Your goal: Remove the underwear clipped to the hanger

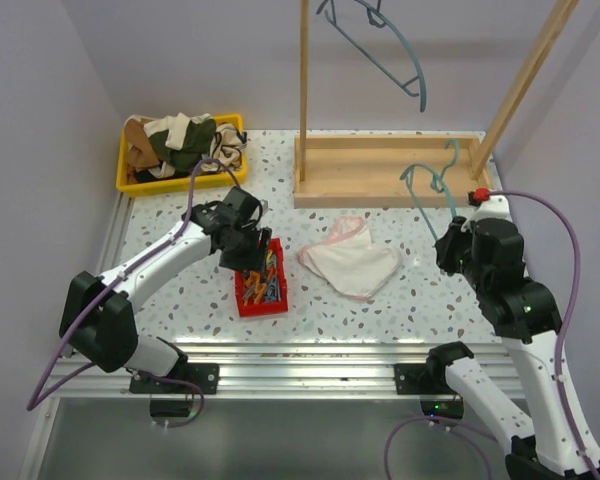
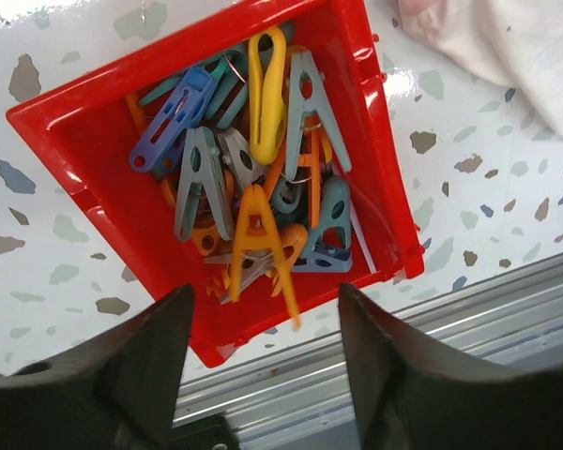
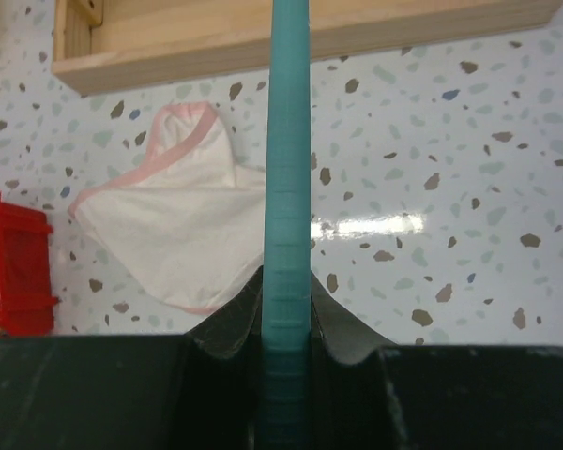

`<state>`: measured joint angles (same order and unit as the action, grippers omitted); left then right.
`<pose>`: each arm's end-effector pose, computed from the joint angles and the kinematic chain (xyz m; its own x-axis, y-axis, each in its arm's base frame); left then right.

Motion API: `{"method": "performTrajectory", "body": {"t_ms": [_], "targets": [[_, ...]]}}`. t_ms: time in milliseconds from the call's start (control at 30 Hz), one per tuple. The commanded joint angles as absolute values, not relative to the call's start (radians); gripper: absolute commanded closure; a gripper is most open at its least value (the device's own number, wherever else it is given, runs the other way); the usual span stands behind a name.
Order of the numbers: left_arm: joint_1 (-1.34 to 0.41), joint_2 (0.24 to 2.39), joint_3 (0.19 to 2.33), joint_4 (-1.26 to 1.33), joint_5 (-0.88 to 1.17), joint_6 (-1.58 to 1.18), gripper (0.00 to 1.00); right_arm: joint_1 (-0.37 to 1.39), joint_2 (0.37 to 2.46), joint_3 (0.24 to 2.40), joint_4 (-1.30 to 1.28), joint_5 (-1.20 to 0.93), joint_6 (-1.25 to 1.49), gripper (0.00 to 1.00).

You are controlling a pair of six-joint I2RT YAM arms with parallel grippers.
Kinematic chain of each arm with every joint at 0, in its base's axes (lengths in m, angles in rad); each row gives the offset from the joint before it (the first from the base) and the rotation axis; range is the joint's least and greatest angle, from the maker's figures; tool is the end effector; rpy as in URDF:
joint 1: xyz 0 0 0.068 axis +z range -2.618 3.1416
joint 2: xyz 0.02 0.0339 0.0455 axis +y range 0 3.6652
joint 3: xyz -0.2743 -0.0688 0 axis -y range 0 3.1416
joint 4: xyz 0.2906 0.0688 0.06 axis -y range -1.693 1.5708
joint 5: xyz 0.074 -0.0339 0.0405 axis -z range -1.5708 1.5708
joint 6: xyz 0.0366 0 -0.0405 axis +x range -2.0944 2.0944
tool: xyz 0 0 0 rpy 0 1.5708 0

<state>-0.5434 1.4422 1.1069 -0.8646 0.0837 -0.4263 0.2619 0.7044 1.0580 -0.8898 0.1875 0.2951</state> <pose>0.2715 -0.1676 0.2436 -0.9501 0.0925 -0.2978 0.1629 0.9616 -0.2208 0.1538 0.0342 0.3919 -0.5011 0.1615 -0.8502 0.0482 0.9861 0.1589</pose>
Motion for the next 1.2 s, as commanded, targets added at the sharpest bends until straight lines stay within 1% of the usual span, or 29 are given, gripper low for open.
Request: {"method": "performTrajectory", "body": {"t_ms": [0, 33, 67, 200, 333, 400, 467, 500, 600, 767, 833, 1000, 1167], "targets": [[-0.537, 1.44, 1.123, -0.833, 0.052, -0.423, 0.32, 0.262, 0.699, 1.13, -0.83, 0.327, 0.324, 1.0], [-0.537, 1.442, 1.129, -0.834, 0.043, -0.423, 0.11, 0.262, 0.731, 1.155, -0.821, 0.327, 0.316, 1.0], [-0.535, 1.443, 1.135, -0.836, 0.041, -0.42, 0.0, 0.262, 0.745, 1.17, -0.805, 0.33, 0.311, 1.0], [-0.535, 1.454, 1.187, -0.853, 0.022, -0.417, 0.0, 0.261, 0.846, 1.271, -0.689, 0.333, 0.273, 1.0], [-0.534, 1.447, 1.244, -0.868, 0.003, -0.419, 0.0, 0.261, 1.033, 1.484, -0.654, 0.34, 0.172, 1.0], [-0.529, 1.437, 1.267, -0.871, 0.003, -0.417, 0.0, 0.259, 1.092, 1.584, -0.635, 0.341, 0.131, 1.0], [-0.523, 1.431, 1.278, -0.879, 0.009, -0.41, 0.0, 0.252, 1.176, 1.655, -0.626, 0.331, 0.072, 1.0], [-0.52, 1.424, 1.281, -0.884, 0.011, -0.408, 0.0, 0.239, 1.208, 1.722, -0.626, 0.319, 0.051, 1.0], [-0.512, 1.401, 1.266, -0.881, 0.011, -0.41, 0.0, 0.213, 1.294, 1.828, -0.603, 0.258, 0.04, 1.0], [-0.497, 1.355, 1.223, -0.865, 0.012, -0.42, 0.0, 0.15, 1.373, 1.877, -0.479, 0.19, 0.032, 1.0], [-0.491, 1.345, 1.213, -0.864, 0.011, -0.422, 0.0, 0.12, 1.416, 1.922, -0.468, 0.164, 0.043, 1.0], [-0.483, 1.336, 1.193, -0.856, 0.023, -0.425, 0.0, 0.084, 1.534, 2.074, -0.511, 0.124, 0.074, 1.0], [-0.476, 1.331, 1.195, -0.857, 0.026, -0.422, 0.0, 0.078, 1.647, 2.178, -0.59, 0.091, 0.115, 1.0]]}}
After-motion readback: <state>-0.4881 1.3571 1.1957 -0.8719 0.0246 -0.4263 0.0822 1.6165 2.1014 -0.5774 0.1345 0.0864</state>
